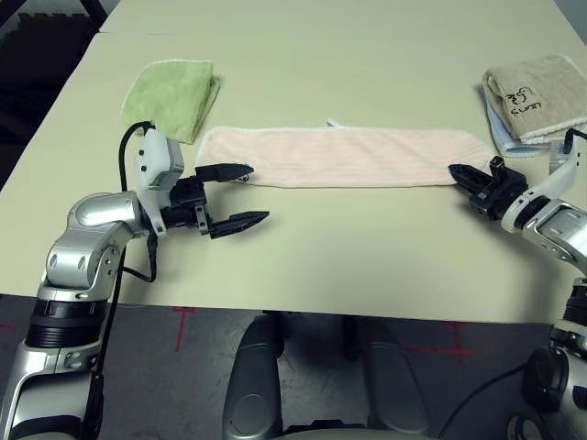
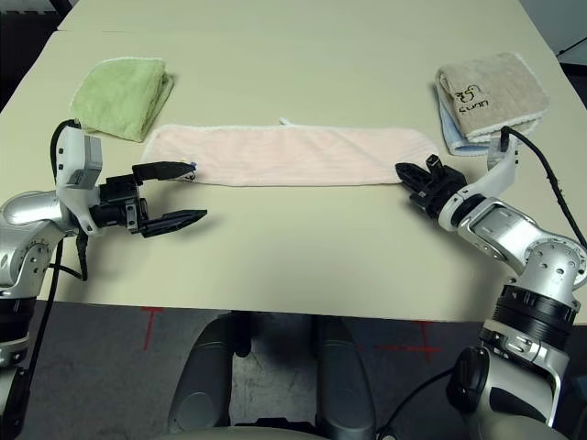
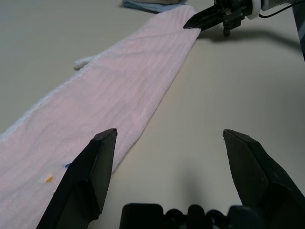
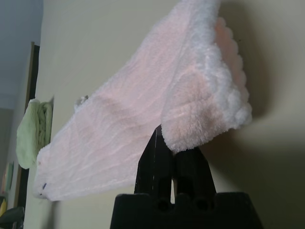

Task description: Fold the towel and set it aside.

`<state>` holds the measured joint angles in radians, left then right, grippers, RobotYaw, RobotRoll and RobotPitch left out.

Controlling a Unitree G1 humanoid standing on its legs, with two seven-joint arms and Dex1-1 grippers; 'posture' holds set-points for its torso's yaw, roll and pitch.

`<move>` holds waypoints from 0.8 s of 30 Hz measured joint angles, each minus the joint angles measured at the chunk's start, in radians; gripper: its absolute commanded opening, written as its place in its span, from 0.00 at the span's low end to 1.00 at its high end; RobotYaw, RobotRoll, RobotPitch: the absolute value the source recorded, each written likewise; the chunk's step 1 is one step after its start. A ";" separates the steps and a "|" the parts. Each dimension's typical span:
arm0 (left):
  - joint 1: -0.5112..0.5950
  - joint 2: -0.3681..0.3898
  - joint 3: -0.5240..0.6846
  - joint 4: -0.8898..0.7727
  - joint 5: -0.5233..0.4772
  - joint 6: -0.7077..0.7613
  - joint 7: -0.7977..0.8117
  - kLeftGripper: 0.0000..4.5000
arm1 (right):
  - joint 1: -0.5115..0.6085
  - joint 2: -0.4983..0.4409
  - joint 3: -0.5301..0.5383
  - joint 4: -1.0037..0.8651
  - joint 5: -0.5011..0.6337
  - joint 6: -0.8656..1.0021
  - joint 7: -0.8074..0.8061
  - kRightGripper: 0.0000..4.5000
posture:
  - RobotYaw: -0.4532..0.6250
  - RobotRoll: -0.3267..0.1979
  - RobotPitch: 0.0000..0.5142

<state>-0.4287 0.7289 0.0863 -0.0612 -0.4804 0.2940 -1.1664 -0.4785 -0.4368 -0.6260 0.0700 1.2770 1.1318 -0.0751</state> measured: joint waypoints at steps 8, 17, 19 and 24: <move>-0.012 0.000 -0.004 0.001 0.005 -0.003 -0.001 1.00 | 0.000 -0.071 0.141 -0.053 -0.109 -0.064 0.214 0.01 | 0.35 0.62 0.53; -0.012 0.000 -0.003 0.001 0.005 -0.003 0.017 1.00 | -0.078 -0.136 0.363 -0.086 -0.306 -0.155 0.454 0.01 | 0.36 0.62 0.52; -0.020 -0.004 0.001 0.008 0.005 0.000 0.030 1.00 | -0.105 -0.136 0.406 -0.090 -0.343 -0.176 0.500 0.01 | 0.36 0.62 0.51; -0.032 -0.005 0.012 0.048 0.005 -0.006 0.034 1.00 | -0.174 -0.137 0.517 -0.098 -0.459 -0.234 0.597 0.01 | 0.37 0.62 0.51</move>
<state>-0.4603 0.7243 0.0985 -0.0136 -0.4753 0.2878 -1.1328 -0.6525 -0.5740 -0.1086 -0.0281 0.8185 0.8974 0.5219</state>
